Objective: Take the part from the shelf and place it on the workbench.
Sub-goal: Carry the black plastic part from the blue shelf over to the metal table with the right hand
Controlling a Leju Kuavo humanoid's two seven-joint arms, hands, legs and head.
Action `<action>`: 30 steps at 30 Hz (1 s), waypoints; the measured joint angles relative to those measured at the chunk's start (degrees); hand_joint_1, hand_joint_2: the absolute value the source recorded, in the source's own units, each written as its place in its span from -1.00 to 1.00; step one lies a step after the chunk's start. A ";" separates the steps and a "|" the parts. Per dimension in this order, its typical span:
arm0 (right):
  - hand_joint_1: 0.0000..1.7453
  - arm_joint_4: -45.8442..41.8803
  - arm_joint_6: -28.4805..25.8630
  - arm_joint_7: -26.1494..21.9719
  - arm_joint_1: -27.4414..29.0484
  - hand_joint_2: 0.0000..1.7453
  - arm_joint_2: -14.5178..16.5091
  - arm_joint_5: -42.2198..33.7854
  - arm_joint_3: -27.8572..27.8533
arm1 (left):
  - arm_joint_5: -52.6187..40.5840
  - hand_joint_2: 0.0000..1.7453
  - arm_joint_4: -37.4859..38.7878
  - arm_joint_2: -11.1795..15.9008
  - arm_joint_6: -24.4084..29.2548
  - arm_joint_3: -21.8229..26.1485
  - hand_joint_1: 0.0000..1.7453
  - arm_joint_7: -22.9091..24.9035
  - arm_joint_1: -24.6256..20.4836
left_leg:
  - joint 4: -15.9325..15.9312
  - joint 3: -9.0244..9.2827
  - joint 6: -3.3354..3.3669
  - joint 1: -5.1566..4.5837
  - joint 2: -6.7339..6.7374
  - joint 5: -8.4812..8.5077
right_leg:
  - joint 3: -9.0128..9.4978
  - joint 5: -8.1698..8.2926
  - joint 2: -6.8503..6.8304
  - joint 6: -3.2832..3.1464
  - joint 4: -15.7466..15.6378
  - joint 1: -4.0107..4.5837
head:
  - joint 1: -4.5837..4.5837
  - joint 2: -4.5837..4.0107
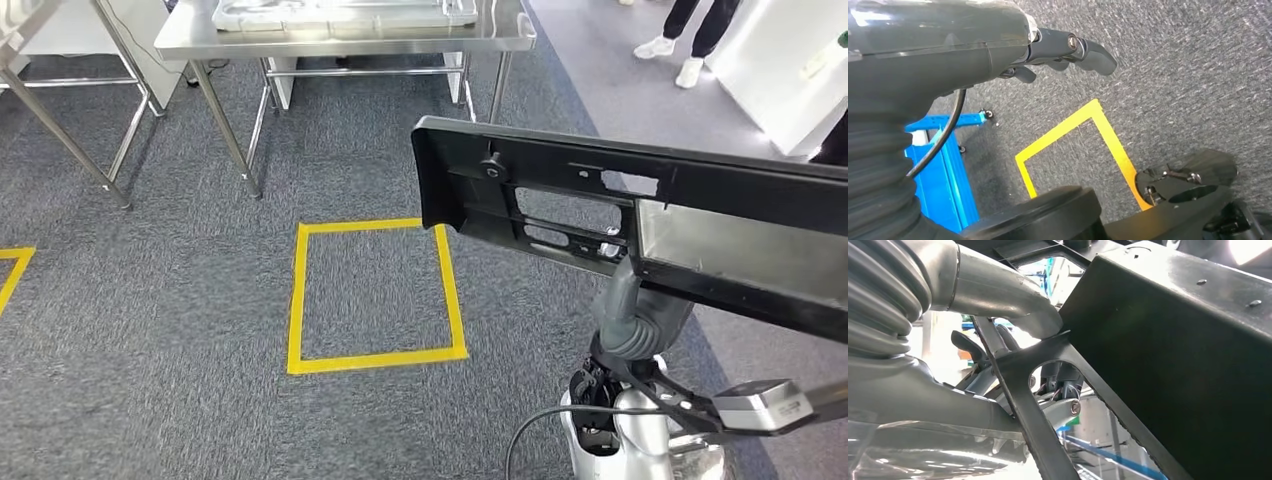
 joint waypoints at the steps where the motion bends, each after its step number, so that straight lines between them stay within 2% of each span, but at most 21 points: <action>1: 1.00 0.02 0.00 -0.01 -0.01 1.00 -0.01 0.00 0.01 | -0.10 1.00 0.00 -0.03 -0.02 0.00 -1.00 0.10 0.01 | -0.15 0.13 0.17 0.04 0.16 0.02 | -1.72 -1.72 -0.32 0.18 3.50 -0.14 | 0.00 0.00; 3: 1.00 0.16 0.00 -0.02 0.07 1.00 -0.06 0.00 0.01 | -0.25 1.00 0.00 -0.03 -0.02 0.00 -1.00 0.25 0.06 | -0.13 0.20 0.26 0.06 0.33 -0.20 | -5.94 -4.65 -0.55 0.54 11.30 -0.42 | 0.01 0.00; 4: 1.00 0.26 0.00 -0.02 0.13 1.00 -0.09 0.00 0.01 | -0.38 1.00 0.00 -0.03 0.00 0.00 -1.00 0.35 0.07 | -0.11 0.35 0.16 0.08 0.37 -0.36 | -7.11 -4.72 -0.64 0.70 13.16 -0.59 | 0.01 0.00; 5: 1.00 0.34 0.00 -0.01 0.15 1.00 -0.11 0.00 0.01 | -0.51 1.00 0.00 -0.03 0.03 0.00 -1.00 0.45 0.08 | -0.08 0.62 0.00 0.13 0.39 -0.59 | -7.14 -3.66 -0.76 0.83 12.81 -0.75 | 0.01 0.00; 7: 1.00 0.43 0.01 0.01 0.13 1.00 -0.13 0.00 0.01 | -0.69 1.00 0.01 -0.03 0.09 0.00 -1.00 0.62 0.08 | 0.06 1.43 -0.52 0.25 0.40 -1.32 | -3.74 0.70 -1.24 0.96 5.54 -1.08 | 0.01 0.00; 9: 1.00 0.49 0.03 0.03 0.10 1.00 -0.14 0.00 0.01 | -0.73 1.00 0.02 -0.02 0.13 0.00 -1.00 0.72 0.12 | 0.33 1.90 -1.29 0.14 0.41 -2.20 | -0.28 2.84 -1.61 0.65 -1.26 -0.97 | 0.00 0.00; 10: 1.00 0.52 0.02 0.04 0.12 1.00 -0.14 -0.01 0.02 | -0.75 1.00 0.02 0.01 0.14 0.00 -1.00 0.75 0.13 | 0.38 1.99 -1.69 0.05 0.43 -2.54 | 0.40 2.73 -1.63 0.27 -2.58 -0.84 | -0.01 0.00; 14: 1.00 0.49 0.08 0.12 0.09 1.00 -0.15 -0.02 0.06 | -0.89 1.00 -0.01 0.05 0.18 -0.01 -1.00 0.91 -0.07 | 1.15 2.73 -3.10 0.27 0.58 -3.99 | 1.42 1.31 -1.07 -1.71 -2.90 -0.58 | -0.02 0.00; 15: 1.00 0.48 0.12 0.17 0.06 1.00 -0.15 -0.03 0.10 | -0.93 1.00 -0.02 0.07 0.17 -0.01 -1.00 0.96 -0.10 | 3.38 1.84 -3.31 0.33 0.54 -4.97 | 2.01 0.94 -1.05 -2.13 -3.05 -0.64 | -0.03 0.00; 16: 1.00 0.49 0.18 0.23 0.05 1.00 -0.15 -0.03 0.14 | -0.94 1.00 -0.03 0.09 0.17 -0.01 -1.00 1.01 -0.04 | 6.95 -0.08 -3.43 0.38 0.48 -6.24 | 2.56 0.53 -1.07 -2.46 -3.13 -0.62 | -0.04 0.00; 18: 1.00 0.63 0.34 0.51 0.06 1.00 -0.15 -0.04 0.19 | -0.88 1.00 -0.04 0.13 0.24 0.00 -1.00 1.04 -0.15 | 15.48 -5.51 -3.54 0.37 0.45 -8.63 | 3.47 -0.39 -1.08 -2.87 -3.13 -0.37 | -0.05 0.00; 19: 1.00 0.75 0.47 0.73 0.07 1.00 -0.15 -0.04 0.20 | -0.85 1.00 -0.04 0.15 0.34 0.00 -1.00 1.04 -0.24 | 18.10 -7.65 -3.51 0.34 0.45 -8.58 | 4.04 -0.90 -1.02 -2.96 -3.12 -0.22 | -0.06 0.00; 20: 1.00 0.87 0.62 0.99 0.06 1.00 -0.15 -0.04 0.22 | -0.84 1.00 -0.04 0.15 0.48 0.00 -1.00 1.07 -0.33 | 18.56 -8.76 -3.37 0.30 0.45 -7.26 | 4.76 -1.46 -0.91 -3.00 -3.12 -0.07 | -0.06 0.00; 21: 1.00 0.98 0.81 1.25 0.02 1.00 -0.14 -0.03 0.24 | -0.82 1.00 -0.04 0.15 0.69 0.00 -1.00 1.10 -0.30 | 16.61 -8.77 -3.06 0.23 0.44 -4.58 | 5.66 -2.10 -0.75 -3.00 -3.12 0.06 | -0.06 0.00; 22: 1.00 1.08 1.02 1.48 -0.04 1.00 -0.14 0.00 0.26 | -0.82 1.00 -0.03 0.17 0.94 0.00 -1.00 1.14 -0.18 | 12.82 -7.96 -2.59 0.08 0.43 -1.21 | 6.62 -2.78 -0.58 -2.97 -3.15 0.17 | -0.06 0.00; 23: 1.00 1.20 1.20 1.66 -0.12 1.00 -0.13 0.06 0.28 | -0.84 1.00 -0.01 0.24 1.21 0.01 -1.00 1.18 -0.03 | 9.45 -6.96 -2.03 -0.13 0.39 1.25 | 7.40 -3.41 -0.46 -2.86 -3.26 0.26 | -0.05 0.00; 24: 1.00 1.34 1.33 1.81 -0.21 1.00 -0.13 0.15 0.31 | -0.86 1.00 0.01 0.30 1.46 0.01 -1.00 1.21 0.12 | 6.47 -5.90 -1.48 -0.43 0.40 2.80 | 7.96 -3.93 -0.32 -2.63 -3.37 0.30 | -0.05 0.00; 25: 1.00 1.47 1.38 1.92 -0.25 1.00 -0.13 0.27 0.32 | -0.92 1.00 0.03 0.35 1.66 0.02 -1.00 1.23 0.24 | 4.55 -5.03 -1.01 -0.72 0.42 2.84 | 8.23 -4.28 -0.25 -2.33 -3.53 0.20 | -0.04 0.00; 26: 1.00 1.60 1.32 1.99 -0.25 1.00 -0.15 0.48 0.31 | -1.04 1.00 0.04 0.39 1.81 0.02 -1.00 1.25 0.29 | 3.74 -4.42 -0.66 -0.95 0.44 1.96 | 8.33 -4.35 -0.24 -1.94 -3.53 0.12 | -0.04 0.00; 28: 1.00 1.71 1.08 1.98 -0.16 1.00 -0.24 1.15 0.27 | -1.51 1.00 0.03 0.33 2.07 0.02 -1.00 1.40 0.34 | 1.65 -2.70 -0.18 -0.80 0.33 0.79 | 8.29 -3.85 -0.42 -1.09 -2.50 -0.03 | -0.04 0.00; 30: 1.00 1.80 0.86 1.91 -0.18 1.00 -0.36 1.78 0.25 | -1.94 1.00 0.02 0.25 2.24 0.01 -1.00 1.64 0.49 | 0.03 -0.38 0.24 -0.29 0.16 0.23 | 6.38 -3.04 -0.69 -0.48 1.40 0.02 | -0.04 0.00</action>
